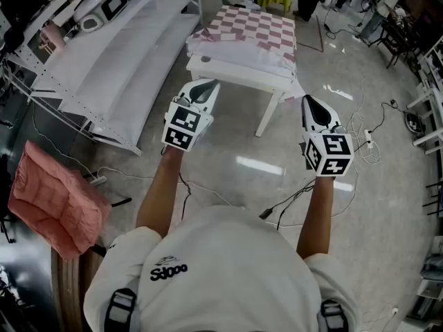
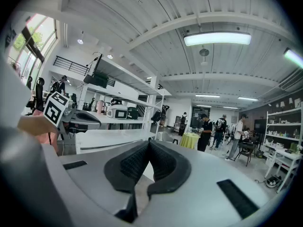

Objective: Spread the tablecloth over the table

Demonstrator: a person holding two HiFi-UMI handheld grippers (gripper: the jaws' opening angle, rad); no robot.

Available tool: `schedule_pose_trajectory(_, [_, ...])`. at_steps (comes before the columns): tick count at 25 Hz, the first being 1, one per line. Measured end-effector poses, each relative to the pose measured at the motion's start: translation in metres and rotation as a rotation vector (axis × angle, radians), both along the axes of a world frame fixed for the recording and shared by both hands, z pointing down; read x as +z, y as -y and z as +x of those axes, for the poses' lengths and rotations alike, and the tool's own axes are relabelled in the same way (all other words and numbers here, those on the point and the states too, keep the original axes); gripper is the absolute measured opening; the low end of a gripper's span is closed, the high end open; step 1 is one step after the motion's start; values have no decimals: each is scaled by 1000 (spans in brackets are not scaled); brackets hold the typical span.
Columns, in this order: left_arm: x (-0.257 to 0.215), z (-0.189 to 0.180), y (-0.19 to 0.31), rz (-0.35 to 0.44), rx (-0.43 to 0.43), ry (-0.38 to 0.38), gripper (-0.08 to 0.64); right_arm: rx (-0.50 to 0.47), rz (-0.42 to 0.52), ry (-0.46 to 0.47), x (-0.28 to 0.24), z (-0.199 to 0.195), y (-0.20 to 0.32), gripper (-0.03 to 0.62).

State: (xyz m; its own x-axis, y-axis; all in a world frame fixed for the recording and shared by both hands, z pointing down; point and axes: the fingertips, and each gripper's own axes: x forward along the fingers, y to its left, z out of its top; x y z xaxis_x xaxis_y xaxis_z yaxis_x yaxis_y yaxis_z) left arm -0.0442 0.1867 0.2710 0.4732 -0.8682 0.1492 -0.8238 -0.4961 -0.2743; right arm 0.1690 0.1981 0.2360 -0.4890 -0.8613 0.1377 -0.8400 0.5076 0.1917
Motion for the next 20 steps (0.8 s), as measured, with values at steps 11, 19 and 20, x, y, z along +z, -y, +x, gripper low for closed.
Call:
schedule_pose_trajectory(11, [4,-8,13,-4,32,-16,28,27,5,62,-1,-7,6,21])
schedule_pose_trajectory(19, [23,-9,33,-38,65,-22,28,80,-9,59,10,-8,17,21])
schedule_pose_trajectory(20, [23,-10,38,-40,65,-25,28,82,-12,56,10,-9,21,21])
